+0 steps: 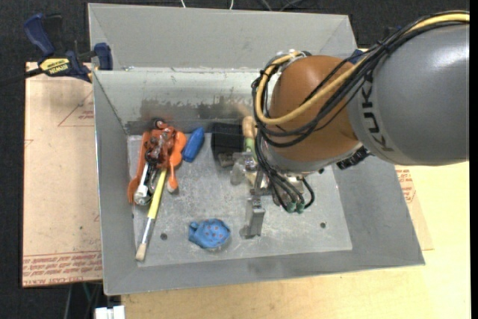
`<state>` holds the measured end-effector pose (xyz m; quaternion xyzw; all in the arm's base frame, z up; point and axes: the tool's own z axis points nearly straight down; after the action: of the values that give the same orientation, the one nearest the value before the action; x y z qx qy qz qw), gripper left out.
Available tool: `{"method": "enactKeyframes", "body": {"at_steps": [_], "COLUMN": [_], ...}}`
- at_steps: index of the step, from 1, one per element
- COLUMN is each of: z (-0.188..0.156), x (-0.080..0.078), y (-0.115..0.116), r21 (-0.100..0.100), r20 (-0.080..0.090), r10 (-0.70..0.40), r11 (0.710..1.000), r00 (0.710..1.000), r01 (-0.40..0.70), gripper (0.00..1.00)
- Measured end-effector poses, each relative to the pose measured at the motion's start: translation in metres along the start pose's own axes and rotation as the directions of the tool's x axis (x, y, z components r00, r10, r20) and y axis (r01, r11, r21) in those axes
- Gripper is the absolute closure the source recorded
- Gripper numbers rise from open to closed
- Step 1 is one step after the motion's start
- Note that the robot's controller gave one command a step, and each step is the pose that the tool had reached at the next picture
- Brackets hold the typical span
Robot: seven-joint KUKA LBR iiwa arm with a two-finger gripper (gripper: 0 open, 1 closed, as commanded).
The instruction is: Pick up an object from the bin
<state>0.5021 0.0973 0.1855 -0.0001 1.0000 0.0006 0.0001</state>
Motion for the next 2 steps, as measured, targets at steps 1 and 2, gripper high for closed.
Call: {"method": "enactKeyframes", "body": {"at_steps": [1, 2], "z": [0.06, 0.072], "x": [0.006, 0.014], "y": [0.018, 0.024], "r21": [-0.001, -0.001], "r20": [0.001, 0.001], "r10": [-0.121, -0.139], "r11": [0.993, 0.99], "r00": [0.993, 0.99], "r01": [0.121, 0.139], "gripper": [0.0, 0.0]}}
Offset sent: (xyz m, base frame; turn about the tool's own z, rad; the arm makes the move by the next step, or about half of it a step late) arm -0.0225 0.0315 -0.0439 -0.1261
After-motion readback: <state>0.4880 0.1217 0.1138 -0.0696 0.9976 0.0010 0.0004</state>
